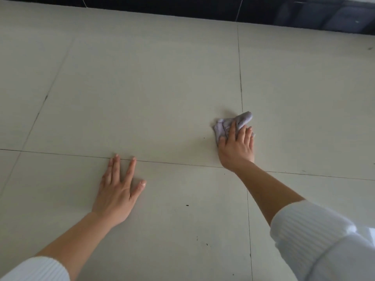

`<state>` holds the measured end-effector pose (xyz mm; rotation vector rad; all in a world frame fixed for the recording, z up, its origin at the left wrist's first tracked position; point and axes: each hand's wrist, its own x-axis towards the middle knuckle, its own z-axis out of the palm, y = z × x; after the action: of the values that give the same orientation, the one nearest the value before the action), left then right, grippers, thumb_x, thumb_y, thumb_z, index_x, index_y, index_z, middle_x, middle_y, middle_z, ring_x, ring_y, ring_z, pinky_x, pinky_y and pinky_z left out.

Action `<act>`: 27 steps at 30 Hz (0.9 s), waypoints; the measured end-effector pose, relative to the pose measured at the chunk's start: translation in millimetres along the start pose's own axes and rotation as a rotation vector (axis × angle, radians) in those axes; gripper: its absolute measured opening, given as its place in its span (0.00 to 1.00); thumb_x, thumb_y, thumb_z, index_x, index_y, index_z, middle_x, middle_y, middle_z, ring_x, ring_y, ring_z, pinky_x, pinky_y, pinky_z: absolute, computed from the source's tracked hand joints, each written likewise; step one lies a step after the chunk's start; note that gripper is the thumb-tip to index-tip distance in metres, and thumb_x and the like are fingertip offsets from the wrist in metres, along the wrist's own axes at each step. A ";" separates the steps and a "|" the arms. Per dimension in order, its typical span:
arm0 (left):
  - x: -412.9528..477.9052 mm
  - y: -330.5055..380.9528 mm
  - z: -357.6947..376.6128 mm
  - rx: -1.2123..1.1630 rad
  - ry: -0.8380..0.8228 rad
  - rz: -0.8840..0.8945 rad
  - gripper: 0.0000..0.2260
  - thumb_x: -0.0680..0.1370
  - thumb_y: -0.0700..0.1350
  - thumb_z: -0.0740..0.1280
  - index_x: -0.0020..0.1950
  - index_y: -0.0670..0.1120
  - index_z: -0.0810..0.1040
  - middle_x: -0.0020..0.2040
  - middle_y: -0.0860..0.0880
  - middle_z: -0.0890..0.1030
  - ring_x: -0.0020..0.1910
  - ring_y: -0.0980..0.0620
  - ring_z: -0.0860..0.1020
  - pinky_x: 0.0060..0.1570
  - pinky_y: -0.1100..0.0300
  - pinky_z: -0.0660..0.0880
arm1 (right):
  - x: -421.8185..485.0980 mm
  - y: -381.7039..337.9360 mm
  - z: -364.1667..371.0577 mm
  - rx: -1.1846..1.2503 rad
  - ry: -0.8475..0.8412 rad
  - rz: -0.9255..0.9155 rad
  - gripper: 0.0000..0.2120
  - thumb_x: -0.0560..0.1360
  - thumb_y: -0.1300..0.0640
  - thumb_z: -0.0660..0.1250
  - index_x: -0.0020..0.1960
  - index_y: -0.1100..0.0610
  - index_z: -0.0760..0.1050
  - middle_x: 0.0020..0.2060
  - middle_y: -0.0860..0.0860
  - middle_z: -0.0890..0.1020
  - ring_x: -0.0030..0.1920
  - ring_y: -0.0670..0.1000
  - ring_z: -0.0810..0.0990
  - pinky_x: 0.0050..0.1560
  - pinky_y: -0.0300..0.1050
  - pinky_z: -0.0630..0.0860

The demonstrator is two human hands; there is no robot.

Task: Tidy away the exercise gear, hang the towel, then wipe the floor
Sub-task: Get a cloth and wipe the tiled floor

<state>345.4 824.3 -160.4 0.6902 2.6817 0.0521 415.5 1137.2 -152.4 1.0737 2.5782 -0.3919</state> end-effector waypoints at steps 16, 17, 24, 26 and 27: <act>44.3 -20.5 -15.7 -0.111 0.104 -0.250 0.34 0.76 0.64 0.42 0.78 0.48 0.44 0.78 0.41 0.41 0.76 0.44 0.40 0.73 0.46 0.45 | -20.1 -6.4 20.4 -0.342 0.059 -0.781 0.30 0.80 0.40 0.41 0.78 0.50 0.42 0.77 0.56 0.54 0.77 0.56 0.50 0.74 0.49 0.41; 46.1 -22.0 -14.8 -0.126 0.087 -0.265 0.36 0.74 0.64 0.42 0.78 0.48 0.41 0.77 0.42 0.38 0.76 0.46 0.38 0.74 0.47 0.43 | -9.2 -0.9 12.3 -0.315 0.081 -0.660 0.30 0.79 0.39 0.36 0.77 0.49 0.35 0.77 0.55 0.47 0.77 0.55 0.45 0.75 0.49 0.38; 48.6 -23.0 -12.4 -0.130 0.070 -0.267 0.36 0.75 0.66 0.41 0.77 0.49 0.38 0.77 0.43 0.35 0.75 0.47 0.35 0.73 0.50 0.39 | 51.5 -56.4 -11.6 -0.032 -0.012 -0.093 0.29 0.82 0.46 0.41 0.78 0.53 0.35 0.77 0.59 0.39 0.76 0.59 0.36 0.75 0.54 0.35; 48.8 -23.3 -11.6 -0.126 0.074 -0.264 0.37 0.75 0.69 0.38 0.77 0.49 0.38 0.77 0.43 0.36 0.76 0.47 0.35 0.73 0.50 0.39 | 41.6 -87.6 -1.6 -0.056 -0.035 -0.228 0.28 0.81 0.45 0.41 0.77 0.51 0.35 0.76 0.60 0.38 0.76 0.60 0.35 0.74 0.55 0.33; 49.0 -23.5 -10.8 -0.123 0.085 -0.260 0.38 0.72 0.69 0.37 0.77 0.49 0.39 0.77 0.42 0.37 0.76 0.47 0.36 0.73 0.50 0.40 | 30.6 -101.6 6.2 -0.074 -0.026 -0.341 0.28 0.81 0.44 0.39 0.78 0.50 0.36 0.76 0.60 0.39 0.75 0.61 0.35 0.74 0.55 0.32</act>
<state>291.0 827.4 -170.1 0.3047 2.7985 0.1797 322.8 1085.2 -157.1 0.5987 2.7299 -0.3830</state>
